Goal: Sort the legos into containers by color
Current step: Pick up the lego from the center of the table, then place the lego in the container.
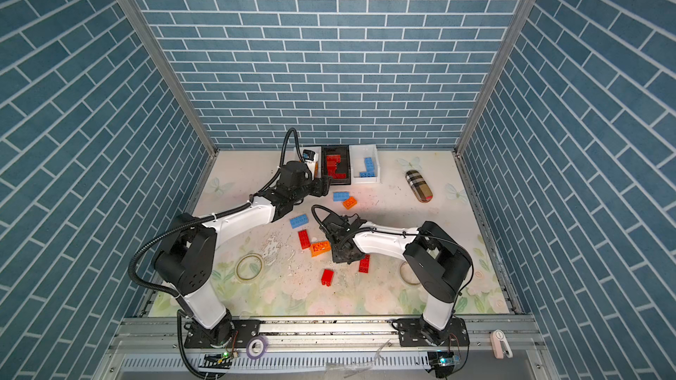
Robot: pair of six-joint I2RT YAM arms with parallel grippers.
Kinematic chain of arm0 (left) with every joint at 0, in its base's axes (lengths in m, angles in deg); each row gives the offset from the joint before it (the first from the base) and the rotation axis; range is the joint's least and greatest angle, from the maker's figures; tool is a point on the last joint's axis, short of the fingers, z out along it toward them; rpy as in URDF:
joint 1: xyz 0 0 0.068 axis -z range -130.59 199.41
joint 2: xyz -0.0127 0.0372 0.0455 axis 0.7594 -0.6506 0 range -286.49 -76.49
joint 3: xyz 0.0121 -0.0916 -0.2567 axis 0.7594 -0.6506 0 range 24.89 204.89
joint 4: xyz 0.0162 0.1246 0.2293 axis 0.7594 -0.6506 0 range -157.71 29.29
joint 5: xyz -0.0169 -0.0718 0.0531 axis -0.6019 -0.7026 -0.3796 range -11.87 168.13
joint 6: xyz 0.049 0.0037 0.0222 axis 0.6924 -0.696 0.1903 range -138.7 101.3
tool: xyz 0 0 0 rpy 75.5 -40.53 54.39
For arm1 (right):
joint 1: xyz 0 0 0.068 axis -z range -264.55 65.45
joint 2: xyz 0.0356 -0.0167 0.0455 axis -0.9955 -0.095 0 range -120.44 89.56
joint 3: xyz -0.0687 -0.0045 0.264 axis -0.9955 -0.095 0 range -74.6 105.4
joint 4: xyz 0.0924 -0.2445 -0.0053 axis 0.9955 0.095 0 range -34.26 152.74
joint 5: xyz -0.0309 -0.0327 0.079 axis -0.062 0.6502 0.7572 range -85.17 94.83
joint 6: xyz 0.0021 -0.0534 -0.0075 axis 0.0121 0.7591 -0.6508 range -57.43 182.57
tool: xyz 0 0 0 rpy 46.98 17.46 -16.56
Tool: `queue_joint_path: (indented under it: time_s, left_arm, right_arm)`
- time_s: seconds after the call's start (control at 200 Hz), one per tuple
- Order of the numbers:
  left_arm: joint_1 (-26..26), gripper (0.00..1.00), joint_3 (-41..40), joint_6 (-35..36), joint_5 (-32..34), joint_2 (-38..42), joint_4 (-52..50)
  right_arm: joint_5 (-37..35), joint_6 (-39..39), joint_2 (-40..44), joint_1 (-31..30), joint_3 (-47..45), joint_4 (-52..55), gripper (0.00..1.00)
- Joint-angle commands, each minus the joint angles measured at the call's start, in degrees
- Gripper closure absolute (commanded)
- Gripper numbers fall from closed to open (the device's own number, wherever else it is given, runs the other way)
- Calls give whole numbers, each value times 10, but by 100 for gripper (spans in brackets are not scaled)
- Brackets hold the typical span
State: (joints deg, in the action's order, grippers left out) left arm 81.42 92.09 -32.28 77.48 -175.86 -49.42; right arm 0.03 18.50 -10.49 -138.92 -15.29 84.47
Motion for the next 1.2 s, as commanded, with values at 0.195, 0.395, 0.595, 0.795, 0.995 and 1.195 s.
queue_joint_path:
  time_s: [0.195, 0.395, 0.595, 0.795, 0.995, 1.195]
  left_arm:
    - [-17, 21, -39, 16, 20, 78, -75]
    - [-17, 21, -88, -5, 5, 120, -92]
    - [-18, 21, -127, -14, -18, 162, -119]
    - [-18, 21, -116, 18, -15, 180, -210]
    - [-17, 21, -143, 17, -5, 233, -245]
    - [-17, 21, -175, -17, 16, 273, -289]
  right_arm:
    - [76, 78, 97, 89, -44, -145, 70]
    - [130, 122, 114, 146, -35, -236, 71]
    - [190, 146, 86, 191, -4, -315, 71]
    - [261, 184, 32, 201, 46, -394, 70]
    - [305, 179, -55, 204, 144, -417, 71]
    - [332, 152, -135, 206, 221, -473, 71]
